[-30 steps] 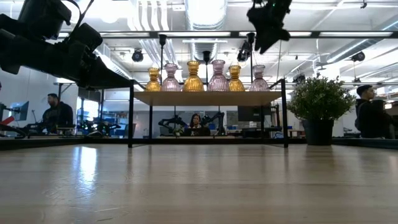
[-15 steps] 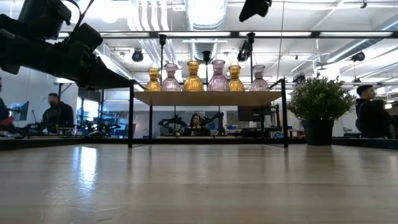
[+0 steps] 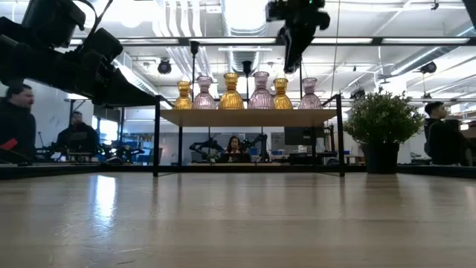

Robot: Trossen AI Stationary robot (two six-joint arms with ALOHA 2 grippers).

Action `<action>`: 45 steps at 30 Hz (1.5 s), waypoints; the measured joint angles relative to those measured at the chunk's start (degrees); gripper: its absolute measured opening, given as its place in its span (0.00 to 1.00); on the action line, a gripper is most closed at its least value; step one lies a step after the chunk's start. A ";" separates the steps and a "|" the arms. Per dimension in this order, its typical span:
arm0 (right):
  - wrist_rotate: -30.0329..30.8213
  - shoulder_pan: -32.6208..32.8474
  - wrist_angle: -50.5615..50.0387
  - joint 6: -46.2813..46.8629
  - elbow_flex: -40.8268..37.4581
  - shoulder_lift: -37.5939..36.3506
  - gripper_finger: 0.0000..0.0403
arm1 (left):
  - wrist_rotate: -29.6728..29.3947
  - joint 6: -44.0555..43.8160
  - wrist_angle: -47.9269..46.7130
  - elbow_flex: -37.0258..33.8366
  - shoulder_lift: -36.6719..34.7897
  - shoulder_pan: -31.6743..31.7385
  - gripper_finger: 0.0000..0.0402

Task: Pick & Place candle stick holders
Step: Put the pink candle holder on the shelf

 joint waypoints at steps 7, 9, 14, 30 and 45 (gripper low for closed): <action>4.28 -0.71 0.08 -0.99 0.09 2.94 0.35 | -0.01 0.02 -0.03 0.01 0.00 0.01 0.03; 5.34 -0.60 0.10 -1.05 0.11 3.17 0.39 | -0.01 0.02 -0.03 0.00 0.00 0.01 0.03; 7.97 -0.64 0.72 -2.00 0.87 3.07 0.47 | -0.01 0.02 -0.05 0.01 0.00 0.01 0.03; 7.48 -1.31 1.97 -1.84 2.16 5.32 0.49 | 0.00 0.01 -0.05 0.00 0.01 0.01 0.03; 3.07 -2.65 1.96 -0.05 1.93 5.28 0.48 | -0.01 0.02 -0.07 0.00 0.00 0.00 0.03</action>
